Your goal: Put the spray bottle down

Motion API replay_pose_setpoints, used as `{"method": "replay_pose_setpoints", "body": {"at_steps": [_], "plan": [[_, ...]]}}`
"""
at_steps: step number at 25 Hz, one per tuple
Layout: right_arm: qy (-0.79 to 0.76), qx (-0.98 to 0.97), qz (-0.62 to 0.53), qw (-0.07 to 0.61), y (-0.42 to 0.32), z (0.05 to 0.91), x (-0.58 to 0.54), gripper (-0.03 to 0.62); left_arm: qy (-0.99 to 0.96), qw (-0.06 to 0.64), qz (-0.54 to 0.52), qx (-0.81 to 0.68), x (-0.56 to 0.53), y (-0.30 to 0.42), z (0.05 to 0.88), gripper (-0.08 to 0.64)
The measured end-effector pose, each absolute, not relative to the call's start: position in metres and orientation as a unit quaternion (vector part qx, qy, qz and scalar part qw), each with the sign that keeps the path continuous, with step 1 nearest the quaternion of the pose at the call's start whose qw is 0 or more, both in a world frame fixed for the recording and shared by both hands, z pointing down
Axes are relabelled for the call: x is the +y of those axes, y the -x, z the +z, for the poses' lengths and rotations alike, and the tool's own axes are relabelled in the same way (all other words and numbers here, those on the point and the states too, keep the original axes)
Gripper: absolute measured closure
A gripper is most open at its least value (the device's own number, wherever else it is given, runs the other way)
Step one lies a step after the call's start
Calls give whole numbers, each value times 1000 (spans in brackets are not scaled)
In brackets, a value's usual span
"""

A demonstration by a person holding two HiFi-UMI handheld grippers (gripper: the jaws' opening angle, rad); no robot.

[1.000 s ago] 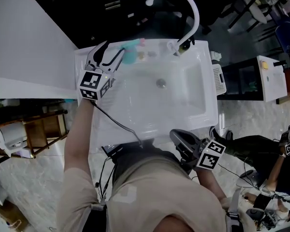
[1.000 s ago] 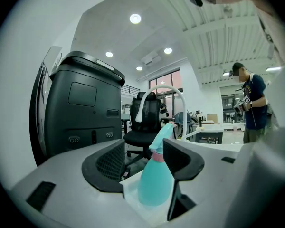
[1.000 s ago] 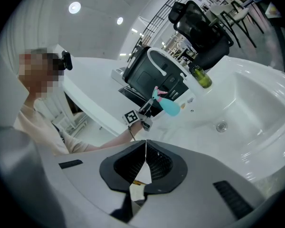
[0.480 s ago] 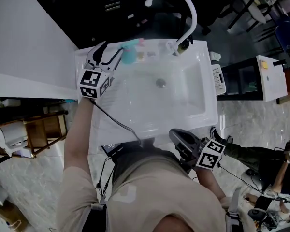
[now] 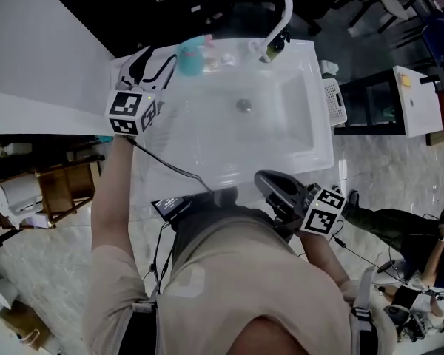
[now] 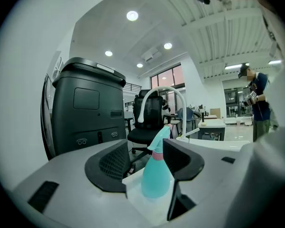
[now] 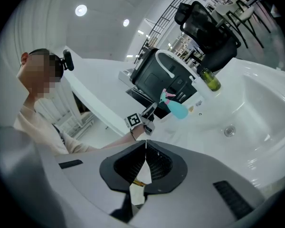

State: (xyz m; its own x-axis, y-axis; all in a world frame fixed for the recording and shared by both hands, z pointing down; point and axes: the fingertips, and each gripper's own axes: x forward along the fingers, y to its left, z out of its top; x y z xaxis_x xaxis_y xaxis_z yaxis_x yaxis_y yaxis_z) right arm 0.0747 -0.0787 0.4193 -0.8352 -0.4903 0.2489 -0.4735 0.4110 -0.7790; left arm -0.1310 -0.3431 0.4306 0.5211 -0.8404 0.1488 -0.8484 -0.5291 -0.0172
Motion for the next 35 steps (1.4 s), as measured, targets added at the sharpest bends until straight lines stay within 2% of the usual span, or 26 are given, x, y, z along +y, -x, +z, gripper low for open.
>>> {"method": "replay_pose_setpoints", "body": {"at_steps": [6,11,12,14,19,29,35], "plan": [[269,852,-449,13,-72,410,-79,571,-875,26,83,-477,-331,123,422,332],[253,863,-437,13,-64,402,-78,571,-877,26,94,-470,-316,121,417,390],[249,865,-434,14,-63,401,-79,571,-879,26,97,-467,-314,119,416,411],[244,869,-431,16,-63,398,-79,571,-883,29,117,-453,-308,112,419,542],[235,873,-428,16,-63,394,-77,571,-892,32,162,-420,-288,90,422,549],[239,886,-396,12,-77,390,-67,571,-900,122,74,-412,-260,67,396,551],[234,901,-365,11,-84,382,-59,571,-903,103,48,-414,-239,52,380,551]]}}
